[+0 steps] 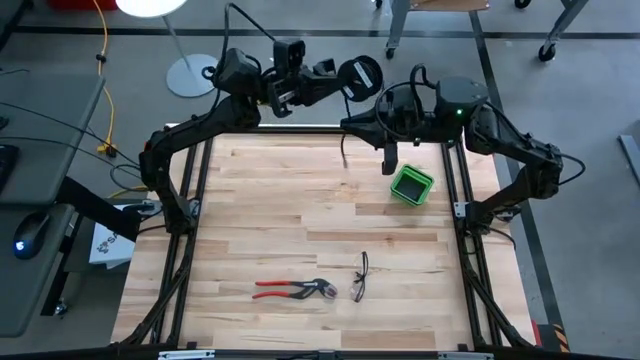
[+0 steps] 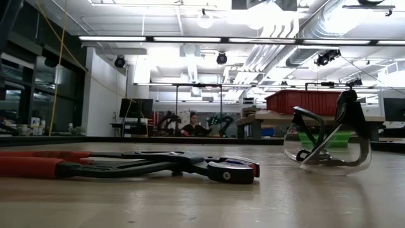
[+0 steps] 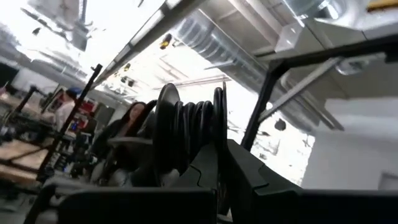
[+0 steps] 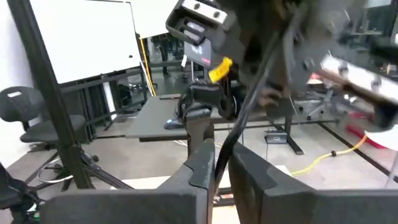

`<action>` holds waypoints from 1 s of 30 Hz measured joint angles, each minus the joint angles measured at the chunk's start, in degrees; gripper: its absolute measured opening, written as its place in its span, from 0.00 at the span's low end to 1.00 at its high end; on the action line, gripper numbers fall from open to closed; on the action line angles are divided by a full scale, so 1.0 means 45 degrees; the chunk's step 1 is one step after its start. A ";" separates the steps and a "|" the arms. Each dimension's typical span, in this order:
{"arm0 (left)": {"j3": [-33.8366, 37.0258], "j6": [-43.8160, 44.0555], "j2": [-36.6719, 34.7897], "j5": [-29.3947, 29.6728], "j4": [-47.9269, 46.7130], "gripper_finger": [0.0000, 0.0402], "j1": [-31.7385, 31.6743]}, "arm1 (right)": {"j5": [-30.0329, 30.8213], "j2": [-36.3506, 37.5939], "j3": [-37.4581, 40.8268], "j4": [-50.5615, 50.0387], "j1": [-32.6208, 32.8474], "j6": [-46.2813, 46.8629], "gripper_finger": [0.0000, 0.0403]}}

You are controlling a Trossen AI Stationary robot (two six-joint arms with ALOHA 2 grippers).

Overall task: Coil cords
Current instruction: Coil the black wire onto the black spool

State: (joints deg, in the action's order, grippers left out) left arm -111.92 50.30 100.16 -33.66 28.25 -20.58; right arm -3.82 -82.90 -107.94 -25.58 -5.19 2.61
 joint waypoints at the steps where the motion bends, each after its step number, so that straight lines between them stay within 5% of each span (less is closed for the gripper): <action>1: 0.0000 -0.0214 -0.0075 -0.0152 0.0005 0.00 -0.0019 | 0.0111 -0.0004 0.0000 -0.0071 0.0009 -0.0004 0.09; 15: -0.0019 -0.2146 -0.1631 -0.0188 -0.1986 0.00 0.0243 | 0.2023 -0.0059 0.0000 -0.0166 0.0004 -0.0023 0.41; 23: -0.0019 -0.1109 -0.2005 0.0123 -0.2025 0.00 0.0257 | 0.2337 -0.0990 0.0005 0.0880 -0.0001 -0.1389 0.44; 30: -0.0019 0.1178 -0.1996 0.0864 -0.2094 0.00 0.0406 | 0.3481 -0.2273 0.0005 0.3938 -0.0001 -0.4204 0.44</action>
State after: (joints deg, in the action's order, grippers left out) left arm -112.01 55.60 91.18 -29.78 18.83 -18.75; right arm 11.85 -93.13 -107.92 -7.86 -5.19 -16.31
